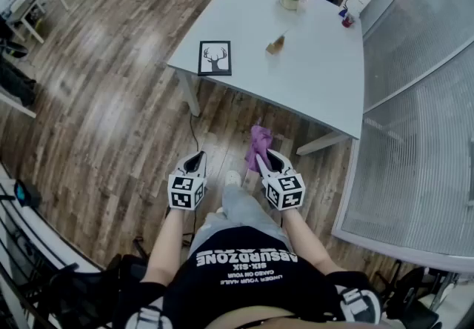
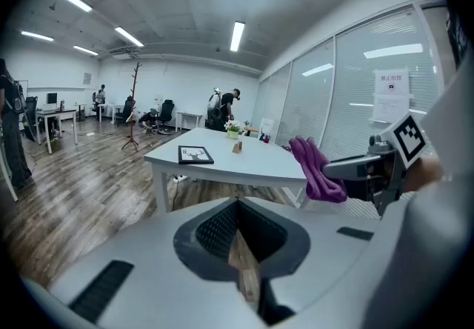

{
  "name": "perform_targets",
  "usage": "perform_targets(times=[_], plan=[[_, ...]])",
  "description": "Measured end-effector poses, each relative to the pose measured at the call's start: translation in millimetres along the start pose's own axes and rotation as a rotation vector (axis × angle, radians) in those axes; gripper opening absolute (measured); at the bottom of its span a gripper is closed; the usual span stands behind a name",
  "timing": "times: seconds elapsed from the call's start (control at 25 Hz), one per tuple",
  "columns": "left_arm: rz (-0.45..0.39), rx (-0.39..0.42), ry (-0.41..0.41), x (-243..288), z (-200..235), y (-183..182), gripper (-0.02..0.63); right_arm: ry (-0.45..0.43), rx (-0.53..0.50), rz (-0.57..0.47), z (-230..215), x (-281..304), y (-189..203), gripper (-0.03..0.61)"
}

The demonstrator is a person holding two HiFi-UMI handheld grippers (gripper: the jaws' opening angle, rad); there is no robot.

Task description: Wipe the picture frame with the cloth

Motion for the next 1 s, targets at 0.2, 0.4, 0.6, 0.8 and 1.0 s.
perform_targets(times=[0.2, 0.4, 0.6, 0.8, 1.0], plan=[[-0.013, 0.002, -0.015, 31, 26, -31, 0.015, -0.01, -0.022, 0.015, -21, 40, -22, 0.107], [-0.038, 0.003, -0.05, 67, 53, -68, 0.015, -0.042, -0.07, 0.003, -39, 82, -56, 0.107], [-0.1, 0.006, -0.084, 91, 65, -105, 0.015, -0.079, -0.105, -0.035, -56, 114, -85, 0.107], [-0.109, 0.032, -0.084, 108, 67, -124, 0.015, -0.096, -0.096, -0.042, -65, 137, -99, 0.107], [-0.103, 0.047, -0.089, 126, 77, -138, 0.015, -0.101, -0.09, -0.047, -75, 158, -114, 0.107]])
Point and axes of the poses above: the fingertips, and each gripper's own axes: x forward along the fingers, z to its left, y out of its underside, the point moved 2 cm from there along -x, backward along the fingers, and after that the axes turned 1 degree about z, right-handed, at the moved point
